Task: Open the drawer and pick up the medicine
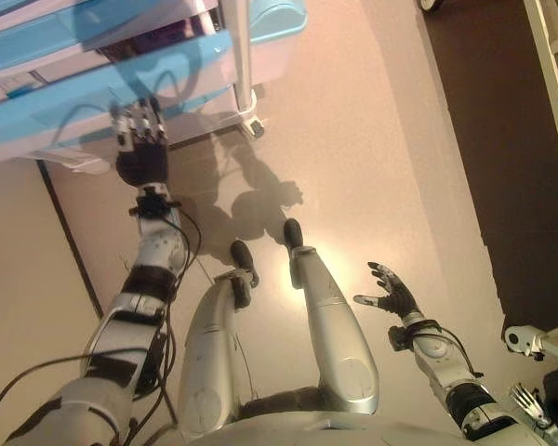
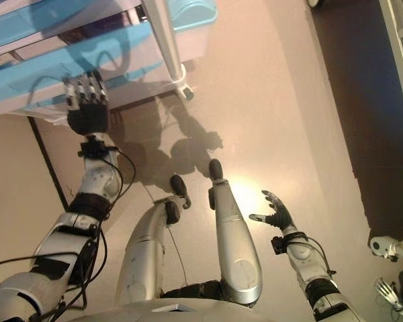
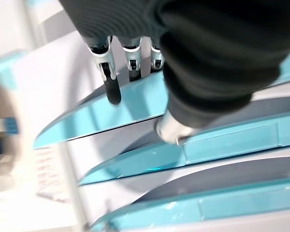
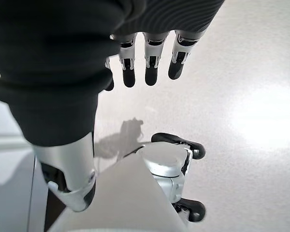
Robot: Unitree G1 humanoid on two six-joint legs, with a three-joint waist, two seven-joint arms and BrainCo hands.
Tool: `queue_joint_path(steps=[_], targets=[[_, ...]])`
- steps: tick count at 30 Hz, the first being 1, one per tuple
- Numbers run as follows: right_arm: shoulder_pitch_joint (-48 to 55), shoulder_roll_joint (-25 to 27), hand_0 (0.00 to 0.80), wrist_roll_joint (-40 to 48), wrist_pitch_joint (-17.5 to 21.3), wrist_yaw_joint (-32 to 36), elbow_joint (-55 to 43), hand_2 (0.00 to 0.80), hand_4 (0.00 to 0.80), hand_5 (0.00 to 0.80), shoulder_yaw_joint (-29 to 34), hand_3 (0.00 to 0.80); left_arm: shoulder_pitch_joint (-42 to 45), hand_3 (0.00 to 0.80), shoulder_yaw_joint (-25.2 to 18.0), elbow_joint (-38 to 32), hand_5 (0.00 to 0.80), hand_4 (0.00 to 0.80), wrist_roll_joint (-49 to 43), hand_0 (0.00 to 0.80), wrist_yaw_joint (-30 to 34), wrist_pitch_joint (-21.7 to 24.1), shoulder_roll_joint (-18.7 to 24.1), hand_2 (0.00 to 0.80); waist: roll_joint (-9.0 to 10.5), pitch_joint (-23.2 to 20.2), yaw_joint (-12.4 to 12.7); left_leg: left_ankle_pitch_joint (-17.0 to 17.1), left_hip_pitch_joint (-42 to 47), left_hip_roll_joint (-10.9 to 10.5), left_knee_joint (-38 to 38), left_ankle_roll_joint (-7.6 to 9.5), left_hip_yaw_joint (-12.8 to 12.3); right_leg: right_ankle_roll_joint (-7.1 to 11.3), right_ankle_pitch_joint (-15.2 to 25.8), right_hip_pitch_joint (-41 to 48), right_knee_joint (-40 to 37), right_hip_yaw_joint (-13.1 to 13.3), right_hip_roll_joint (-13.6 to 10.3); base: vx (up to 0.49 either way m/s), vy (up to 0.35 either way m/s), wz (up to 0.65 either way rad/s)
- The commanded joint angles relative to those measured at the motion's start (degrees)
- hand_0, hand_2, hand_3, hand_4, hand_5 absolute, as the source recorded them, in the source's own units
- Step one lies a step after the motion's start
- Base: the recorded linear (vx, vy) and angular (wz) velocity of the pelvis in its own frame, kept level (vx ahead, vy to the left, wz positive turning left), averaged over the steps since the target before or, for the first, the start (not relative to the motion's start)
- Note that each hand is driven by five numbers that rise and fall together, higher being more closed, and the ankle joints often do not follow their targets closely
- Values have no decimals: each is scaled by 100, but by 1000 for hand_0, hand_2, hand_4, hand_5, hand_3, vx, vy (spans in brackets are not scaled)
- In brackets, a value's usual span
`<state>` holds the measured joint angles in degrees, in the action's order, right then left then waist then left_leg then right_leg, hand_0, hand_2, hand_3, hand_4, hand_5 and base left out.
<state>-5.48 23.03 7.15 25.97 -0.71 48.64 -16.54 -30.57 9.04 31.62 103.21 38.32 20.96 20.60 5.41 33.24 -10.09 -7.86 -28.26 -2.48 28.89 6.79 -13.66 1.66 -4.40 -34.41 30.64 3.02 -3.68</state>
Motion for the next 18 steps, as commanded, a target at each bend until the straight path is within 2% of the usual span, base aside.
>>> queue_joint_path(steps=[1, 4, 8, 10, 13, 14, 15, 17, 18], targets=[[352, 369, 0, -242, 82, 90, -101, 0, 0, 0, 54, 0, -1604, 800, 413, -3795, 800, 800, -1221, 800, 3094, -109, 577, 800, -323, -555, 203, -381, 503, -157, -122, -357, 415, -107, -179, 870, -615, -477, 188, 21, -195, 28], [447, 253, 0, -408, 84, 112, -40, 0, 0, 0, 33, 0, -717, 800, 114, -3644, 800, 800, -491, 800, 3545, -487, 295, 800, -307, -684, 436, -297, 770, -157, -318, -434, 692, -156, -376, 1226, -579, -723, 102, 22, -206, 33], [598, 31, 0, -730, 158, 116, 106, 0, 0, 0, 67, 0, 692, 800, -187, -3197, 800, 800, 415, 800, 4179, -1270, -259, 800, -291, -870, 836, -84, 1149, -96, -673, -569, 1108, -230, -590, 1776, -573, -1166, 26, 20, -256, 41], [651, -66, 0, -907, 170, 120, 157, 0, 0, 0, 147, 0, 1283, 800, -244, -3027, 800, 800, 537, 800, 4049, -1420, -483, 800, -297, -913, 1005, -15, 1320, -52, -811, -632, 1274, -243, -663, 2027, -606, -1345, 4, 10, -244, 58], [673, -129, 0, -959, 123, 122, 288, 0, 0, 0, 360, 0, 2261, 800, -532, -1988, 800, 800, 562, 800, 4056, -2149, -739, 800, -318, -990, 1332, 142, 1613, 56, -1079, -776, 1500, -280, -687, 2528, -855, -1698, -24, 17, -259, 54], [671, -138, 0, -887, 82, 116, 322, 0, 0, 0, 442, 0, 2526, 800, -650, -1551, 800, 800, 592, 800, 4217, -2421, -779, 800, -322, -1023, 1425, 197, 1662, 72, -1142, -810, 1562, -283, -661, 2645, -951, -1812, -39, 2, -245, 61], [672, -135, 0, -836, 34, 144, 359, 0, 0, 0, 558, 0, 2837, 800, -844, -948, 800, 800, 615, 800, 4432, -2885, -817, 800, -319, -1035, 1548, 203, 1748, 82, -1167, -847, 1610, -286, -676, 2792, -1020, -1918, -58, 2, -217, 76], [671, -89, 0, -821, -52, 231, 410, 0, 0, 0, 748, 0, 3304, 800, -1119, 104, 800, 800, 287, 800, 4930, -3455, -849, 800, -320, -1089, 1708, 220, 1865, 89, -1208, -896, 1663, -278, -664, 2990, -1143, -2096, -105, 6, -159, 113], [670, -69, 0, -838, -58, 271, 435, 0, 0, 0, 803, 0, 3392, 800, -1181, 272, 800, 800, 192, 800, 4829, -3518, -856, 800, -326, -1121, 1738, 240, 1882, 85, -1232, -903, 1686, -276, -647, 3028, -1184, -2149, -117, 20, -102, 100]])
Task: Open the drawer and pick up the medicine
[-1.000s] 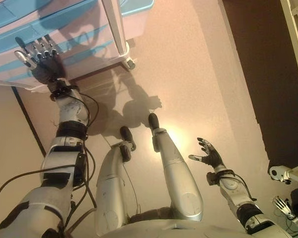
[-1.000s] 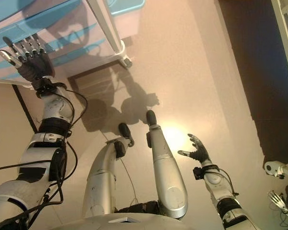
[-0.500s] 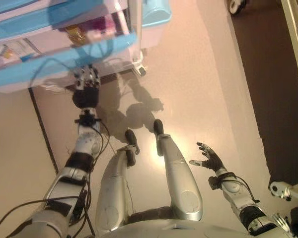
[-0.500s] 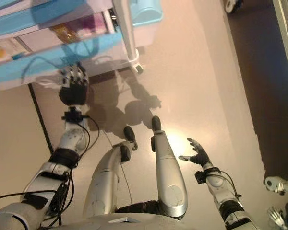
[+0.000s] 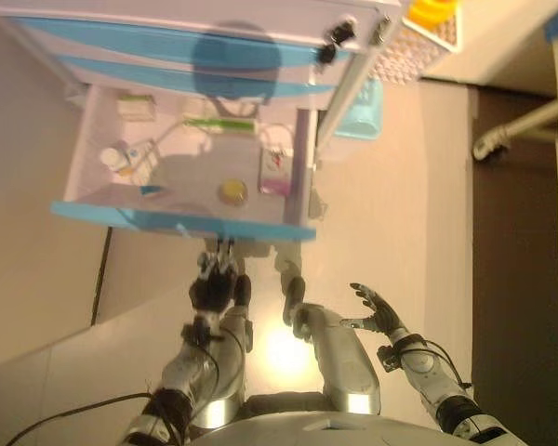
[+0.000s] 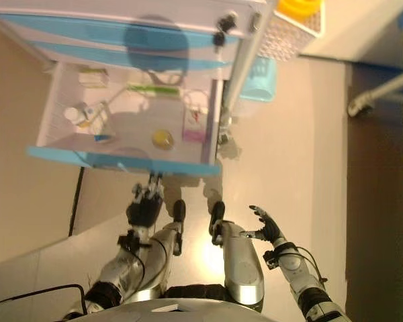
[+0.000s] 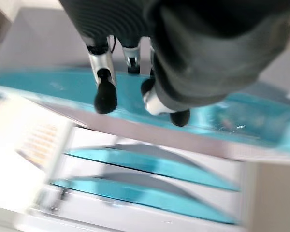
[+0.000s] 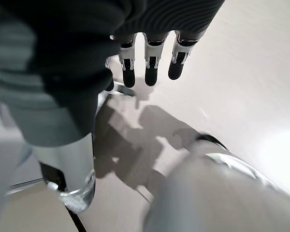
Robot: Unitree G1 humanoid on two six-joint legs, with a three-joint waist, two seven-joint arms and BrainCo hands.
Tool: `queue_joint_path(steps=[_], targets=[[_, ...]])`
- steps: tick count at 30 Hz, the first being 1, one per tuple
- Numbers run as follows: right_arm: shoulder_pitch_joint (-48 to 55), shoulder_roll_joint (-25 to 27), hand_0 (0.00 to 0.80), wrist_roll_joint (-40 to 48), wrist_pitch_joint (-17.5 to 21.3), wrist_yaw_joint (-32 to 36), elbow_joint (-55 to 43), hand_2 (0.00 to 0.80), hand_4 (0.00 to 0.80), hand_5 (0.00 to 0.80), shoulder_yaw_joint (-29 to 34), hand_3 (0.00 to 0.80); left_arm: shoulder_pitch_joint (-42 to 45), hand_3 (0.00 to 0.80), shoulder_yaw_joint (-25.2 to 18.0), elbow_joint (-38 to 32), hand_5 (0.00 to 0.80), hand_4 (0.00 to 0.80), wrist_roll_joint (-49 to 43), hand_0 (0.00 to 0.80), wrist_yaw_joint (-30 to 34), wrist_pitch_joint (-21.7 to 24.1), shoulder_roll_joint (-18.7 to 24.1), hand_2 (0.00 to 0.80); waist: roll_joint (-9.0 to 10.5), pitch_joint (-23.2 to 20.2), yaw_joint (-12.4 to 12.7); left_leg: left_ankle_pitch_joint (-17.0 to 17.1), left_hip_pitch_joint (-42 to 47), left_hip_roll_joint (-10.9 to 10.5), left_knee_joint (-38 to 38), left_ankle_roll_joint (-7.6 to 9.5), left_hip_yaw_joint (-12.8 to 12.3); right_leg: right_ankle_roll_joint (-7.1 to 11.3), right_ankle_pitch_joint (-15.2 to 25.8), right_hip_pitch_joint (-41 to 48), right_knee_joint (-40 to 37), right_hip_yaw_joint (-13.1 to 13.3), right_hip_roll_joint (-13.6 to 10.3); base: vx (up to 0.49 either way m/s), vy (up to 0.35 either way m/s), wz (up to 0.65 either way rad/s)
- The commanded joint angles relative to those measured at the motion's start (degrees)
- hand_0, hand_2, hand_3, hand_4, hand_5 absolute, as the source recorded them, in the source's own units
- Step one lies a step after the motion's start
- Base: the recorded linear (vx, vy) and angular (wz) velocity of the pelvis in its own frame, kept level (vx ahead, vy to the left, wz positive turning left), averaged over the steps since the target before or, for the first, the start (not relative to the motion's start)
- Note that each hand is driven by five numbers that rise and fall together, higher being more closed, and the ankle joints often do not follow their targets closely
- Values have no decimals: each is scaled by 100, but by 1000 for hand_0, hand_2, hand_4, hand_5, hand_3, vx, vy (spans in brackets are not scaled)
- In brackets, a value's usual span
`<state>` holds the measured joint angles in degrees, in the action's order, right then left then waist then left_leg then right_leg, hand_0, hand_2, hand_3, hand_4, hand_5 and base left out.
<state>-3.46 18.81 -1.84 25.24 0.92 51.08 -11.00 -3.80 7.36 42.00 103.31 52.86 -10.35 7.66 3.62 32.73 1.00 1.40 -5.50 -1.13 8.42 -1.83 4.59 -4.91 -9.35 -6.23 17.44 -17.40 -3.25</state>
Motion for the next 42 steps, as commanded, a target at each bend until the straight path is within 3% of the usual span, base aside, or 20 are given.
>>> queue_joint_path(steps=[1, 4, 9, 12, 15, 16, 17, 18, 20, 22, 23, 26, 30, 37, 42], targets=[[470, 405, 0, 73, 11, 199, 284, 0, 0, 0, 348, 0, 950, 800, -1146, -56, 800, 800, -212, 800, 3659, -661, 460, 800, -156, -1122, 700, -696, -296, -52, 795, -69, -155, 384, -166, 345, 78, -179, -178, 25, -69, 50], [458, 462, 0, -32, 119, 302, 577, 0, 0, 0, 462, 0, 1216, 800, -1406, 822, 800, 800, -733, 800, 3275, -959, 465, 800, -173, -1249, 765, -707, -134, -62, 738, -89, -191, 391, -185, 571, -63, -274, -202, 51, -49, 10], [371, 426, 0, 45, 280, 202, 1097, 0, 0, 0, 620, 0, 1481, 800, -1906, 1798, 800, 800, -1559, 800, 1820, -1245, 364, 800, -198, -1483, 873, -742, 3, -143, 724, -104, -131, 393, -236, 782, -182, -343, -226, 74, -14, 13], [362, 412, 0, 169, 316, 84, 1253, 0, 0, 0, 801, 0, 1577, 800, -2063, 2209, 800, 800, -2308, 800, 1240, -1111, 352, 800, -233, -1626, 896, -743, 34, -237, 703, -91, -46, 384, -251, 813, -214, -360, -239, 62, 27, 18], [443, 504, 0, 375, 518, -93, 1179, 0, 0, 0, 996, 0, 1652, 800, -2002, 2323, 800, 800, -2846, 800, 519, -426, 410, 800, -279, -1734, 874, -807, 101, -330, 733, -62, 15, 361, -299, 872, -213, -275, -225, 84, 75, 14], [468, 544, 0, 396, 619, -211, 1060, 0, 0, 0, 1026, 0, 1670, 0, -1945, 2308, 0, 0, -3152, 0, 110, 119, 432, 0, -286, -1767, 847, -828, 121, -354, 744, -51, 31, 353, -306, 888, -221, -233, -215, 87, 74, -3], [490, 566, 0, 358, 846, -406, 900, 0, 0, 0, 1054, 0, 1650, 0, -1843, 2329, 0, 0, -3407, 0, -518, 820, 502, 0, -288, -1810, 814, -842, 149, -386, 735, -30, 54, 346, -312, 900, -228, -200, -204, 72, 67, -5], [513, 589, 0, 284, 965, -571, 667, 0, 0, 0, 1057, 0, 1617, 0, -1811, 2308, 0, 0, -3639, 0, -945, 1172, 538, 0, -287, -1840, 783, -857, 164, -412, 734, -13, 73, 345, -318, 904, -232, -161, -195, 65, 65, 5], [602, 671, 0, 81, 1116, -959, -135, 0, 0, 0, 1051, 0, 1531, 0, -1790, 2326, 0, 0, -4361, 0, -1929, 2333, 653, 0, -275, -1919, 680, -882, 210, -460, 711, 34, 97, 339, -330, 906, -241, -66, -177, 60, 81, 12], [658, 753, 0, -21, 1132, -1092, -835, 0, 0, 0, 1010, 0, 1499, 0, -1787, 2317, 0, 0, -5184, 0, -2779, 2879, 715, 0, -265, -1990, 597, -895, 257, -487, 659, 72, 106, 343, -329, 896, -260, 16, -162, 50, 86, 9], [673, 807, 0, -76, 1166, -1141, -1298, 0, 0, 0, 994, 0, 1447, 0, -1776, 2292, 0, 0, -6036, 0, -3441, 3374, 783, 0, -253, -2042, 543, -898, 299, -499, 606, 105, 99, 348, -326, 895, -279, 73, -151, 42, 78, 6], [612, 986, 0, -197, 1328, -1084, -2155, 0, 0, 0, 972, 0, 1364, 0, -1401, 2180, 0, 0, -7812, 0, -4621, 3983, 947, 0, -250, -2146, 447, -895, 381, -515, 480, 163, 71, 379, -294, 879, -328, 201, -130, 32, 94, 4], [410, 1327, 0, -906, 1633, -1001, -3060, 0, 0, 0, 875, 0, 1279, 0, -752, 2020, 0, 0, -9522, 0, -5489, 3933, 1116, 0, -326, -2280, 346, -855, 475, -520, 261, 239, 7, 455, -222, 847, -424, 317, -122, 14, 123, -7], [-78, 2027, 0, -1369, 1510, -342, -3960, 0, 0, 0, 239, 0, 1247, 0, -492, 2171, 0, 0, -9535, 0, -5356, 3426, 1218, 0, -366, -2391, 429, -753, 558, -511, -44, 291, -73, 604, -67, 837, -633, 344, -141, 0, 82, -17], [-499, 2136, 0, -1607, 1417, -48, -4224, 0, 0, 0, -407, 0, 1350, 0, -493, 2343, 0, 0, -9345, 0, -4991, 3198, 1112, 0, -358, -2443, 647, -611, 543, -493, -289, 279, -32, 679, 53, 820, -793, 210, -151, -3, 29, 4]])
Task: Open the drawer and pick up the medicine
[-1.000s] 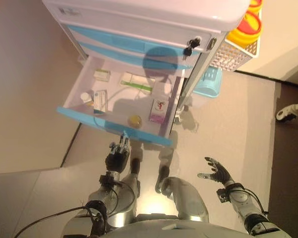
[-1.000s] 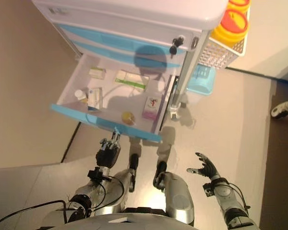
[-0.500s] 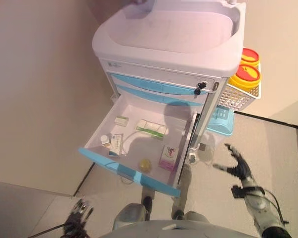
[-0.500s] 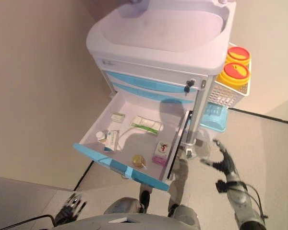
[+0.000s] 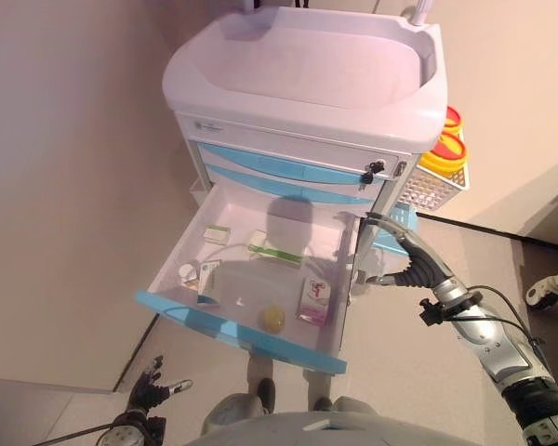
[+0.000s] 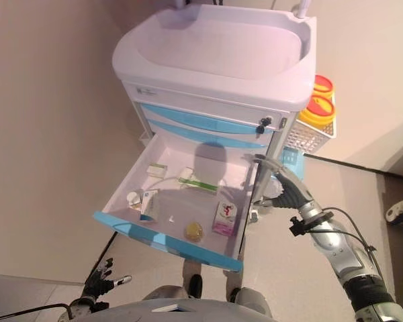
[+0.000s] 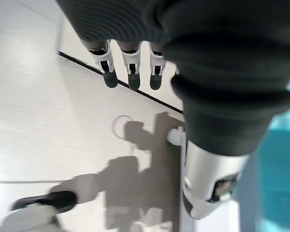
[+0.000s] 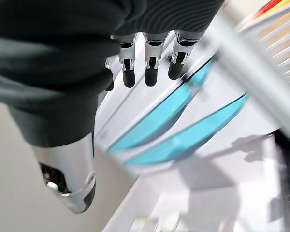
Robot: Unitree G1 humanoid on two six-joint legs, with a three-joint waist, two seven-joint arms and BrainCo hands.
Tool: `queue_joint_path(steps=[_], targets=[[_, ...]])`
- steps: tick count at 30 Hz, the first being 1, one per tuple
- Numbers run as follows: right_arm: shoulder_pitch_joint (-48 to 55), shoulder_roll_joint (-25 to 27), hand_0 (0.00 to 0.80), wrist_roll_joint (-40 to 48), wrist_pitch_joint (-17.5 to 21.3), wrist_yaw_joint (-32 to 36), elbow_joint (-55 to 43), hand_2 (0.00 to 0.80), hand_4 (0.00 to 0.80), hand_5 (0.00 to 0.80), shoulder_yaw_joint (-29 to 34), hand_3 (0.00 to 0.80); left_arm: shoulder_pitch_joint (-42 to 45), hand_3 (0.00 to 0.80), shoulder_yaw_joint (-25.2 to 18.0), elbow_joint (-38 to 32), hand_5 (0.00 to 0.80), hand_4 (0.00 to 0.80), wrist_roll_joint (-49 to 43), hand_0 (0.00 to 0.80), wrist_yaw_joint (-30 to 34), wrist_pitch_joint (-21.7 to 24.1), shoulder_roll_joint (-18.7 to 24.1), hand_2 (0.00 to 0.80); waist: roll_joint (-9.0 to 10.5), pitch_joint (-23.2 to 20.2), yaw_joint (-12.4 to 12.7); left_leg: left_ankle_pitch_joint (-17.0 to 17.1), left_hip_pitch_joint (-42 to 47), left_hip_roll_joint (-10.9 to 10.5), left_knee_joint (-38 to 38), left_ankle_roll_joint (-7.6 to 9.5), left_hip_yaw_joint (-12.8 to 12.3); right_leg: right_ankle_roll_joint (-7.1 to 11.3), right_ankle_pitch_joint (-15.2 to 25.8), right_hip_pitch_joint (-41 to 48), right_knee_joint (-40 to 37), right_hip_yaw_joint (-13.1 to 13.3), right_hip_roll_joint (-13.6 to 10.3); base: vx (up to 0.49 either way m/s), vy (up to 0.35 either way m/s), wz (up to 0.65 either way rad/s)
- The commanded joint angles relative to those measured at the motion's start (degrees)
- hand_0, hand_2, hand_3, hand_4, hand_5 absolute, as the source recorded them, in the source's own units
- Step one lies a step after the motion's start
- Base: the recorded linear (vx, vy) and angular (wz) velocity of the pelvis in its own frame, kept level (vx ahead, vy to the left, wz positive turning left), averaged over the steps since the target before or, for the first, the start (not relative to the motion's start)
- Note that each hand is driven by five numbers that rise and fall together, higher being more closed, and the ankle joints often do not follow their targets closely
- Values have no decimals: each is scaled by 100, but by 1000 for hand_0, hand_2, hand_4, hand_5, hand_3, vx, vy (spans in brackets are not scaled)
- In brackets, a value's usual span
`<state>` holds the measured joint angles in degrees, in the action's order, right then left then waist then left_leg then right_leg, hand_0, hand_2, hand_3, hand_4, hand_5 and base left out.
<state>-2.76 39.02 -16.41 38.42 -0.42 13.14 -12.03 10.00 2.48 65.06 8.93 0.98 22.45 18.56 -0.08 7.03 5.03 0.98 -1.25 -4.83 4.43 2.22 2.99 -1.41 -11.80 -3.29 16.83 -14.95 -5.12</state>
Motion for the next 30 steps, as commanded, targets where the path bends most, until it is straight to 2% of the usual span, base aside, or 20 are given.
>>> queue_joint_path(steps=[1, 10, 13, 18, 24, 30], targets=[[-687, 124, 0, -262, 103, 86, -419, 0, 0, 0, -440, 0, -15, 0, 16, 67, 0, 0, 45, 0, 246, -114, -5, 0, 17, 118, 293, -545, 105, -127, 77, -128, 146, 339, 316, 519, -755, -70, 28, -6, 22, 8], [-1903, 152, 0, -1299, -124, 318, 224, 0, 0, 0, -1749, 0, -43, 0, 280, 29, 0, 0, 56, 0, 662, -354, -26, 0, 44, 93, 813, -421, 78, -197, -85, -153, 485, 366, 300, 598, -755, -492, -90, 6, 3, 25], [-2164, 115, 0, -1519, -301, 401, 528, 0, 0, 0, -2039, 0, -35, 0, 324, -24, 0, 0, -63, 0, 726, -294, 7, 0, 64, 73, 1008, -397, 56, -231, -80, -159, 645, 359, 273, 632, -709, -651, -122, 26, -31, 29], [-2399, -20, 0, -2375, -550, 349, 1117, 0, 0, 0, -2446, 0, -20, 0, 339, -43, 0, 0, -275, 0, 799, -336, 70, 0, 86, 68, 1311, -321, 28, -271, -132, -193, 934, 323, 214, 693, -663, -887, -129, 15, -40, 31], [-2584, -161, 0, -3696, -552, 88, 1674, 0, 0, 0, -2838, 0, -37, 0, 348, 41, 0, 0, -487, 0, 816, -316, 82, 0, 84, 69, 1581, -216, -12, -299, -224, -256, 1209, 271, 180, 754, -715, -1090, -100, 0, -28, 24], [-2582, -212, 0, -3867, -380, 398, 1970, 0, 0, 0, -3061, 0, -49, 0, 307, 128, 0, 0, -690, 0, 840, -171, 76, 0, 164, 84, 1723, -241, 41, -283, -346, -353, 1365, 211, 5, 828, -746, -1089, -27, 25, -59, 10]])
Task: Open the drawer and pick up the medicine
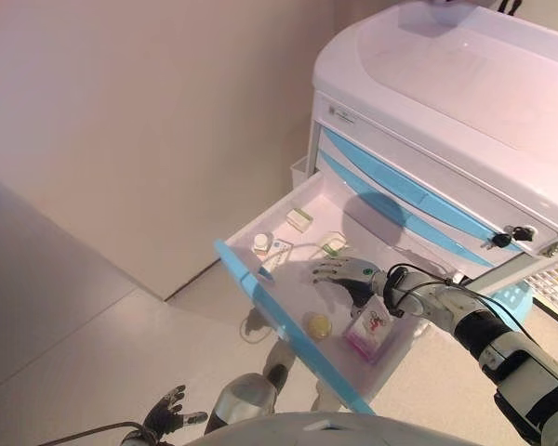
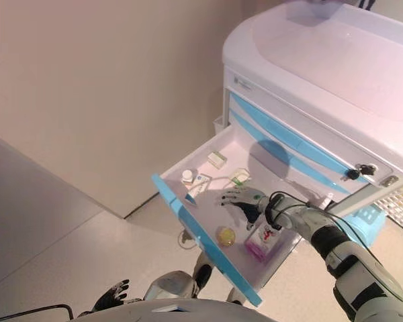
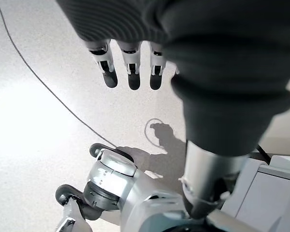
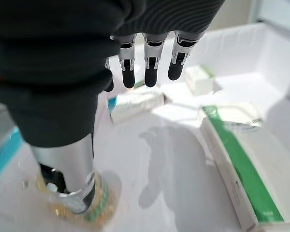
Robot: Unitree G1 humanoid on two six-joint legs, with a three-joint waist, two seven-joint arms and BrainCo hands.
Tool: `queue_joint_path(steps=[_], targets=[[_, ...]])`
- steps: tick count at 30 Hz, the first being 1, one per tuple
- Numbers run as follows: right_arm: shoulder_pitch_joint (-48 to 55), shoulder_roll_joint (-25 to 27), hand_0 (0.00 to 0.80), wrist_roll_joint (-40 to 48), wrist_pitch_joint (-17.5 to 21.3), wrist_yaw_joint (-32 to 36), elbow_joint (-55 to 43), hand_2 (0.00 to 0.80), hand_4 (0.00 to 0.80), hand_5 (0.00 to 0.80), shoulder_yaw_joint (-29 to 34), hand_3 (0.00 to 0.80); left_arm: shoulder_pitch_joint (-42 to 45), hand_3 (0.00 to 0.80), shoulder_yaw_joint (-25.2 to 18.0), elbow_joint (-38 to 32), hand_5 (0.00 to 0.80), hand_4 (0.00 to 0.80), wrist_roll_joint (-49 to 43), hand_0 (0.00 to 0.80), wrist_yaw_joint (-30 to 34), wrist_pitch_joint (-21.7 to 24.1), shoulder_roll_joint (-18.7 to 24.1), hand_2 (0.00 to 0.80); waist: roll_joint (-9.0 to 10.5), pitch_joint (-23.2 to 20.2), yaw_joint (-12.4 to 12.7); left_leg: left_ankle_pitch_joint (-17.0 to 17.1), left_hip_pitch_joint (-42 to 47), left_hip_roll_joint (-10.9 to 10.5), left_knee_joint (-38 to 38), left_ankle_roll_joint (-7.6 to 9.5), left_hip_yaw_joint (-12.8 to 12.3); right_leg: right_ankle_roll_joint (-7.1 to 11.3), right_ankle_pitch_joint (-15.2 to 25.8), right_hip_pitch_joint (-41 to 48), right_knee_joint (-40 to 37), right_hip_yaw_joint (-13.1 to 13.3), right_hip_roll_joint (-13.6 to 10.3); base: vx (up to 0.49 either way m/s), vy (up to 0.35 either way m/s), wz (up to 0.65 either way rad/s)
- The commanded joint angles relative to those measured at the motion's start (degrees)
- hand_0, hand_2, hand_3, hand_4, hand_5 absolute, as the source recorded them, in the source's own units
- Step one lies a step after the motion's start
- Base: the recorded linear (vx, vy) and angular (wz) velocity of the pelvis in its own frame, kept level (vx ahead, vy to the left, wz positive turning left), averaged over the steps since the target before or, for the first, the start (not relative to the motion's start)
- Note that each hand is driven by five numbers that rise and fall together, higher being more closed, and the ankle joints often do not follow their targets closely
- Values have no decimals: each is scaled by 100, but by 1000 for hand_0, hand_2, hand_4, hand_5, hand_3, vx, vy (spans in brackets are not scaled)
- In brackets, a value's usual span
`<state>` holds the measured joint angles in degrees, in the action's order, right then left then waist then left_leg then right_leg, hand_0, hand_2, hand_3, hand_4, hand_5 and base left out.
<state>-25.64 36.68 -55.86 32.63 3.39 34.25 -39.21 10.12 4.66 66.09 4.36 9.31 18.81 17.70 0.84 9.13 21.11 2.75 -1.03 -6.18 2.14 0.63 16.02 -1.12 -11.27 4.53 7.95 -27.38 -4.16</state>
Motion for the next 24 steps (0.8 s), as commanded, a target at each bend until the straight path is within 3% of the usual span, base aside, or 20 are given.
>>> queue_joint_path(steps=[1, 10, 24], targets=[[-270, 19, 0, 169, 268, 92, -109, 0, 0, 0, -360, 0, -65, 0, 93, 32, 0, 0, -255, 0, 2, 210, 154, 0, 81, -128, 122, -408, 14, -146, -129, -204, 79, 177, -49, 50, 131, 142, -115, 0, 0, 0], [153, -14, 0, 81, 628, -139, 28, 0, 0, 0, -342, 0, -89, 0, 183, -29, 0, 0, -313, 0, 3, 377, 65, 0, 79, -114, 99, -350, -50, -127, -163, -256, 122, 150, -48, 10, 97, 111, -75, 0, 0, 0], [542, -400, 0, -402, 243, -574, 237, 0, 0, 0, -283, 0, -128, 0, 285, -4, 0, 0, -348, 0, -57, 387, -92, 0, 4, -73, 83, -330, -121, -158, -135, -278, 179, 129, -46, -48, 95, 71, -63, 1, 2, 1]])
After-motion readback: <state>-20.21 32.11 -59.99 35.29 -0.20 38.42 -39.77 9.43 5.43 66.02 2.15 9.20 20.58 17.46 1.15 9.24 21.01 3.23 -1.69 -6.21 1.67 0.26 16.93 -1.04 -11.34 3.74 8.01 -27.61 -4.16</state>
